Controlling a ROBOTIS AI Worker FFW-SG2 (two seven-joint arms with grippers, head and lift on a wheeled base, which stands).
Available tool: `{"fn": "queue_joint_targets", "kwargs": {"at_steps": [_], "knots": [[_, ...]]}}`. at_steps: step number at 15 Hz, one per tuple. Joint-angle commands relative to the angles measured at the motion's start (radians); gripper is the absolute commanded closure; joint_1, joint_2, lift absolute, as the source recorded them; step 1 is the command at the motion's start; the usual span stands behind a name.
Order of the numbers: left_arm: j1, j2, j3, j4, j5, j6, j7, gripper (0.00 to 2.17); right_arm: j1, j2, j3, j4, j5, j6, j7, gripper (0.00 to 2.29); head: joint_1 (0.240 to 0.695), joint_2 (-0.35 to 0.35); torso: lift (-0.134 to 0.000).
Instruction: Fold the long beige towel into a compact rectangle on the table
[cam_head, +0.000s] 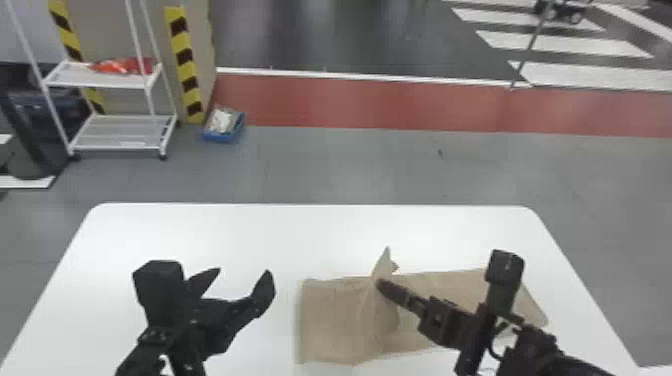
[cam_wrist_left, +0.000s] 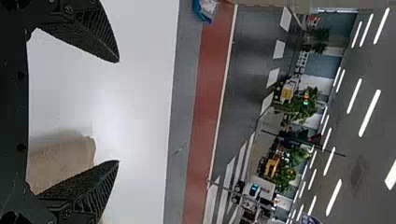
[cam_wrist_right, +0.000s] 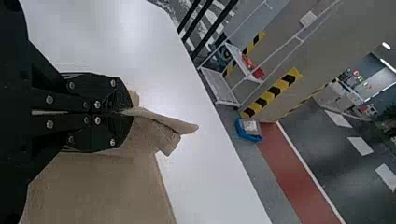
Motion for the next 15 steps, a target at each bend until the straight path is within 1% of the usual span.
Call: {"fn": "queue_joint_targets", "kwargs": {"at_steps": [1,3,4,6,7,9,10,15], "knots": [[-0.001,-0.005,0.046,0.032,0.003,-0.044,0.001,0.12,-0.02,0.004,0.067,-0.058,-0.015,0.015,-0.019,1.2,0.695,-0.063,0.0],[-0.005,-0.01,0.084,0.072,0.003,-0.112,0.006,0.12,-0.048,0.004,0.126,-0.097,-0.018,0.033,-0.042,1.2,0.695,-0.009,0.0],[-0.007,-0.014,0.106,0.085,0.003,-0.124,0.006,0.12,-0.058,0.004,0.15,-0.111,-0.022,0.039,-0.052,1.2,0.695,0.047,0.0],[-0.013,-0.025,0.147,0.113,0.004,-0.139,0.006,0.12,-0.08,0.004,0.209,-0.134,-0.021,0.042,-0.081,1.21,0.695,0.107,0.0],[-0.016,-0.028,0.162,0.136,0.004,-0.176,0.006,0.12,-0.098,0.004,0.241,-0.138,-0.021,0.045,-0.096,1.21,0.695,0.134,0.0],[-0.022,-0.031,0.179,0.176,0.003,-0.25,0.015,0.12,-0.135,0.004,0.305,-0.15,-0.012,0.042,-0.134,1.21,0.695,0.181,0.0],[-0.025,-0.03,0.182,0.19,0.003,-0.262,0.023,0.12,-0.149,0.004,0.331,-0.15,-0.008,0.042,-0.148,1.21,0.695,0.223,0.0],[-0.038,-0.03,0.199,0.243,0.003,-0.314,0.024,0.12,-0.232,0.004,0.446,-0.155,0.015,0.042,-0.213,1.21,0.695,0.301,0.0]]}}
